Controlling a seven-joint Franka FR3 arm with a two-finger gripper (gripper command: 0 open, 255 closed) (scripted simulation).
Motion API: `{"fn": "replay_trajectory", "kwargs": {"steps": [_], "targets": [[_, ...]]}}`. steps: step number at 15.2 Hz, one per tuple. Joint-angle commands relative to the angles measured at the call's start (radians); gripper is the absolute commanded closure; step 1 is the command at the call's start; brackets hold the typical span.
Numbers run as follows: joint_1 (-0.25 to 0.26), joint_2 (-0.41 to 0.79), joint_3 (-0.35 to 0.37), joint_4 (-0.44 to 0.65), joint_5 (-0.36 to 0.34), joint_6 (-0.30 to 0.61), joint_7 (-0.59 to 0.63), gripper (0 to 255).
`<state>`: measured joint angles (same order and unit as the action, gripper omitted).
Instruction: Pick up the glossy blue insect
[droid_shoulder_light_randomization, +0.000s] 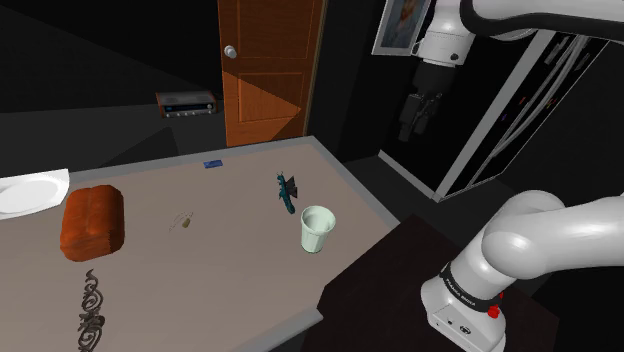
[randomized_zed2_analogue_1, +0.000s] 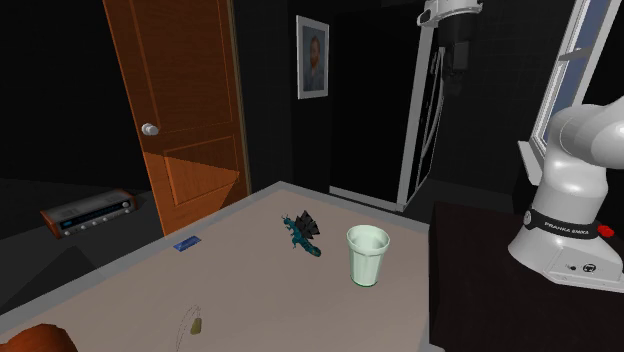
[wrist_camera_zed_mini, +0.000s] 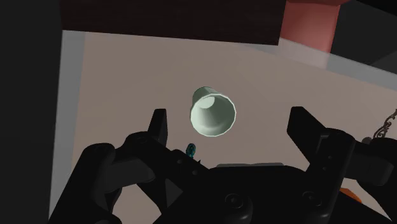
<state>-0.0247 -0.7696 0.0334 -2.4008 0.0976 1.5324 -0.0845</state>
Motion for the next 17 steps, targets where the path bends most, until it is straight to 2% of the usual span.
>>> {"fn": "replay_trajectory", "kwargs": {"steps": [1,9,17], "targets": [[0.0,0.0,0.0,0.0,0.0,0.0,0.0,0],[0.003,0.265,0.042,0.004,-0.026,0.246,-0.006,0],[-0.001,0.571,0.077,0.096,-0.081,0.443,0.013,0]]}}
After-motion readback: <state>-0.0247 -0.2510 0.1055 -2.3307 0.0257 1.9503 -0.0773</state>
